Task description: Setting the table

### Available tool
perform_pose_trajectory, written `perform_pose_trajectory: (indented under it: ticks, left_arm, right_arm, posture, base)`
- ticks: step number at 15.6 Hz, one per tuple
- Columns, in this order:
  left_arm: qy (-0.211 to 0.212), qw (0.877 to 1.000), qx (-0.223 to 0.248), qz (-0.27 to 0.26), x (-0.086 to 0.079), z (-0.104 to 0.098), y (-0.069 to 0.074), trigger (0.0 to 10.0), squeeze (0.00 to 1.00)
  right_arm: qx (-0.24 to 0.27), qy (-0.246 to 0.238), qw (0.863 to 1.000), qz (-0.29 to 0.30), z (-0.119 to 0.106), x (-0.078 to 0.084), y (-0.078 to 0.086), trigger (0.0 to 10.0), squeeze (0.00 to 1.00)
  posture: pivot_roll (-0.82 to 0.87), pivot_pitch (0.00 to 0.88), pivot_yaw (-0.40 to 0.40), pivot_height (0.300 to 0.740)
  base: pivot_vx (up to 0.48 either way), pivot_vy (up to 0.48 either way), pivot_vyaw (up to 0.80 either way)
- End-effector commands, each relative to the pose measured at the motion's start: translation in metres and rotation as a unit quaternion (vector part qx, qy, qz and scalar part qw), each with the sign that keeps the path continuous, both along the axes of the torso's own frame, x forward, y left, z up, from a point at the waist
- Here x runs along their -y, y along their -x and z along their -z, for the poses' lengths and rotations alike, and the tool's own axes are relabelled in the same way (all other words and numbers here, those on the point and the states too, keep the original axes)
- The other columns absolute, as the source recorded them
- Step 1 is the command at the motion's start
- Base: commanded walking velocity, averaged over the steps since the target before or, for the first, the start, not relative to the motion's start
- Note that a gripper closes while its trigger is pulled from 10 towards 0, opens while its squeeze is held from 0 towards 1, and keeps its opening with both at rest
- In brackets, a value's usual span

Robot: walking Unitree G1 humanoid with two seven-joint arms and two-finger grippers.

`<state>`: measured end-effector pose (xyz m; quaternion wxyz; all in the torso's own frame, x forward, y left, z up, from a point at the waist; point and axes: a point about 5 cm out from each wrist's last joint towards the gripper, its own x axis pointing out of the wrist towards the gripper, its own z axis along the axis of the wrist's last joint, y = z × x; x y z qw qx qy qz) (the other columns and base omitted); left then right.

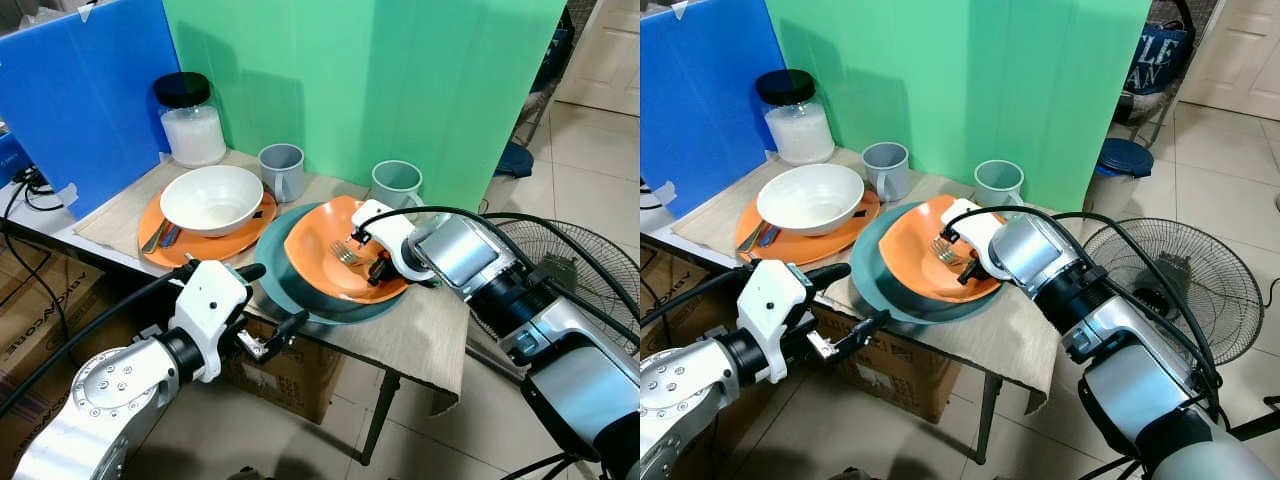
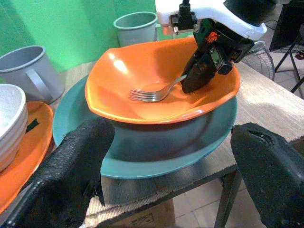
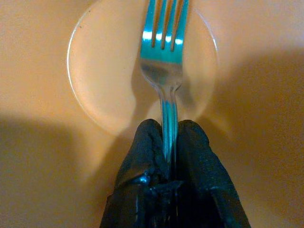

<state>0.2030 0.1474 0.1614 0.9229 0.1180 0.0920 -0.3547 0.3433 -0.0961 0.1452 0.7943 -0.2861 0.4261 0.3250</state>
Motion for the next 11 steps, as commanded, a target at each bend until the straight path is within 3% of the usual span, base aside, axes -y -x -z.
perform_pose_trajectory:
  ticks: [1, 3, 5, 6, 7, 8, 9, 10, 11]
  left_arm:
    - [-0.007, 1.0, 0.001, 0.008, 0.001, 0.0, 0.001, 10.0, 0.0]
    - [-0.008, 1.0, 0.005, 0.006, 0.0, 0.0, 0.0, 10.0, 0.0]
    - [-0.006, 1.0, 0.015, -0.004, -0.001, -0.003, -0.002, 10.0, 0.0]
    - [-0.005, 1.0, 0.022, -0.012, -0.002, -0.004, -0.002, 10.0, 0.0]
    - [0.001, 0.999, 0.037, -0.029, -0.003, -0.007, -0.004, 10.0, 0.0]
    - [0.004, 0.997, 0.058, -0.053, -0.004, -0.01, -0.008, 10.0, 0.0]
    - [0.004, 0.997, 0.058, -0.053, -0.004, -0.01, -0.008, 10.0, 0.0]
    - [0.011, 0.992, 0.082, -0.097, -0.005, -0.014, -0.014, 10.0, 0.0]
    - [0.012, 0.99, 0.089, -0.108, -0.004, -0.015, -0.016, 10.0, 0.0]
  right_arm:
    - [0.022, -0.023, 0.999, 0.0, -0.01, -0.004, -0.003, 0.0, 0.0]
    - [0.047, -0.051, 0.998, 0.01, -0.02, -0.005, -0.006, 0.0, 0.0]
    - [0.085, -0.111, 0.989, 0.035, -0.037, 0.001, -0.01, 0.0, 0.0]
    - [0.103, -0.153, 0.981, 0.054, -0.046, 0.007, -0.009, 0.0, 0.0]
    - [0.149, -0.229, 0.96, 0.068, -0.06, 0.015, -0.006, 0.0, 0.0]
    - [0.186, -0.246, 0.948, 0.084, -0.067, 0.022, -0.005, 0.0, 0.0]
    - [0.186, -0.246, 0.948, 0.084, -0.067, 0.022, -0.005, 0.0, 0.0]
    - [0.264, -0.277, 0.918, 0.102, -0.079, 0.035, -0.002, 10.0, 0.0]
    - [0.299, -0.289, 0.904, 0.099, -0.085, 0.04, 0.002, 10.0, 0.0]
  posture:
    - [-0.06, 0.0, 0.02, 0.74]
    - [-0.06, 0.0, 0.023, 0.74]
    - [-0.06, 0.0, 0.028, 0.74]
    - [-0.06, 0.0, 0.032, 0.74]
    - [-0.07, 0.0, 0.037, 0.74]
    - [-0.07, 0.0, 0.041, 0.74]
    - [-0.07, 0.0, 0.041, 0.74]
    - [-0.08, 0.0, 0.054, 0.74]
    - [-0.08, 0.0, 0.057, 0.74]
  base:
    - [0.0, 0.0, 0.0]
    - [0.0, 0.0, 0.0]
    - [0.0, 0.0, 0.0]
    - [0.0, 0.0, 0.0]
    - [0.0, 0.0, 0.0]
    - [0.0, 0.0, 0.0]
    - [0.0, 0.0, 0.0]
    - [0.0, 0.0, 0.0]
    - [0.0, 0.0, 0.0]
